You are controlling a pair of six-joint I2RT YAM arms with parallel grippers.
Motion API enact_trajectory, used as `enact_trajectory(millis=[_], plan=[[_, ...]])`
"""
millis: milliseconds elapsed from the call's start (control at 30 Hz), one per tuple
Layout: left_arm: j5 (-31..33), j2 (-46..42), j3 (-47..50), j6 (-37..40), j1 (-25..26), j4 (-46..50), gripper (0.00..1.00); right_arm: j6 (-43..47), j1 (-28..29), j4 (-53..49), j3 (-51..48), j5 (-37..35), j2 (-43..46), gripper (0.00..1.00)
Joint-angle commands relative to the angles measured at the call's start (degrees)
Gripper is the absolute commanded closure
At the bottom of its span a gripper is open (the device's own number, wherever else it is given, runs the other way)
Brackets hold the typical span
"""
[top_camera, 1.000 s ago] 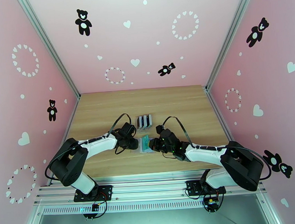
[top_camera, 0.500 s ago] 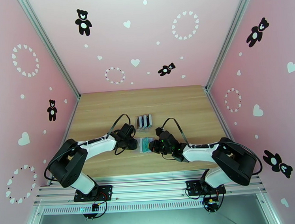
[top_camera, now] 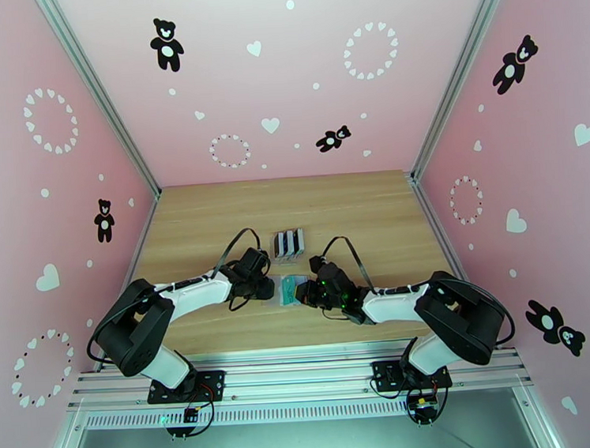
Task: Put the credit cards into the card holder
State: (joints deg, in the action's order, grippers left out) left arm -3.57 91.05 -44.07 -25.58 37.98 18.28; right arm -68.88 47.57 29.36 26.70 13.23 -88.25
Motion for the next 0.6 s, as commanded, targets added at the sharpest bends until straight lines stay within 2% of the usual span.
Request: enact_trajectory(millis=[0, 267, 567], plan=[[-1.75, 1.07, 2.27, -0.72, 0.22, 1.33, 0.65, -0.21, 0.24, 1.04, -0.76, -0.58, -1.55, 1.0], [-1.92, 1.22, 2.78, -0.96, 0.25, 0.96, 0.71, -0.54, -0.02, 1.92, -0.65, -2.39, -4.21, 1.0], [-2.22, 1.72, 3.07, -1.04, 0.21, 0.62, 0.73, -0.29, -0.37, 0.45, -0.14, -4.68, -4.28, 1.0]])
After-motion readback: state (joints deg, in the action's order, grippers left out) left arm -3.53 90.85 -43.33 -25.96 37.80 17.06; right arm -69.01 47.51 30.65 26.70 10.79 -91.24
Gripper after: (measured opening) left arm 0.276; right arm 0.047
